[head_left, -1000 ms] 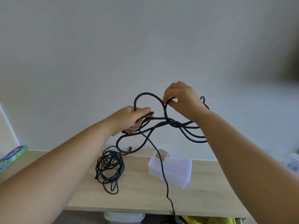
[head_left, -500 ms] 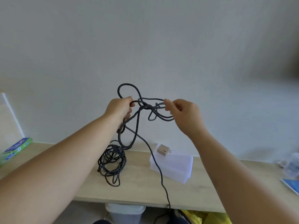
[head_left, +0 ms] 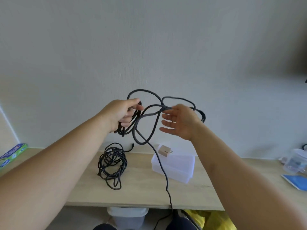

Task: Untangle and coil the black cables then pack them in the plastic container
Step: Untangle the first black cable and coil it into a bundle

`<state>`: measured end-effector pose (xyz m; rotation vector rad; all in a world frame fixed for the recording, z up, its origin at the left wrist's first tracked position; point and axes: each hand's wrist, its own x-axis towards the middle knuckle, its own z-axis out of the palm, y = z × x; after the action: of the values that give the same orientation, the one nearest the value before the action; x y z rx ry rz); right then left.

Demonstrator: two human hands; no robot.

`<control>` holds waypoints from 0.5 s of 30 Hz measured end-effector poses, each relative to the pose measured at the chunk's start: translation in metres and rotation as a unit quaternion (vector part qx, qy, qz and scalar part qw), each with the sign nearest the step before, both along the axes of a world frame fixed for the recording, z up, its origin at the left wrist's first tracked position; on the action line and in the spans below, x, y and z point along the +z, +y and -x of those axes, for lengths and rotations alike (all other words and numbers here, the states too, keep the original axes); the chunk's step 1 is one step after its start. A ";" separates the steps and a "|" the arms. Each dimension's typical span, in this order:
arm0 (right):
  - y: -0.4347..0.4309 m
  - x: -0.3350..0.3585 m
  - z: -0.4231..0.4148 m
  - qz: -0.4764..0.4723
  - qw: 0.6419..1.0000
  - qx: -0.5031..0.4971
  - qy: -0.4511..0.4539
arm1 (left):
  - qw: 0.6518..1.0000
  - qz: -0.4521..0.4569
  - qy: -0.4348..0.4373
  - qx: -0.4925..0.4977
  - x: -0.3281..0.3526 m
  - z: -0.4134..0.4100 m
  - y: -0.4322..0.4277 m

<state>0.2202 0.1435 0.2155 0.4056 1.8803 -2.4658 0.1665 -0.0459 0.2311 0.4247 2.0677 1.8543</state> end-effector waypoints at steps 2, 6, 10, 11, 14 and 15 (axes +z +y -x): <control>0.004 -0.004 0.002 0.005 1.000 0.023 -0.010 | 1.000 -0.015 -0.005 -0.027 -0.004 -0.001 0.001; 0.011 -0.008 -0.004 -0.067 0.995 0.074 0.018 | 0.992 -0.108 -0.051 0.037 -0.010 0.004 -0.002; 0.040 0.006 -0.016 -0.324 0.933 0.109 0.112 | 0.972 -0.153 -0.099 0.150 -0.010 0.019 -0.021; 0.046 0.014 -0.017 -0.327 0.929 0.098 0.139 | 0.970 -0.152 -0.090 0.165 -0.007 0.021 -0.024; 0.056 0.040 -0.014 -0.319 0.925 0.033 0.202 | 0.966 -0.168 -0.064 0.186 0.009 0.023 -0.025; 0.057 0.049 -0.013 -0.307 0.927 0.009 0.216 | 0.965 -0.178 -0.051 0.185 0.018 0.021 -0.024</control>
<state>0.2331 0.2008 0.2644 -0.1861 2.8048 -2.0092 0.1450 -0.0696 0.2489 0.0185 1.8387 2.4232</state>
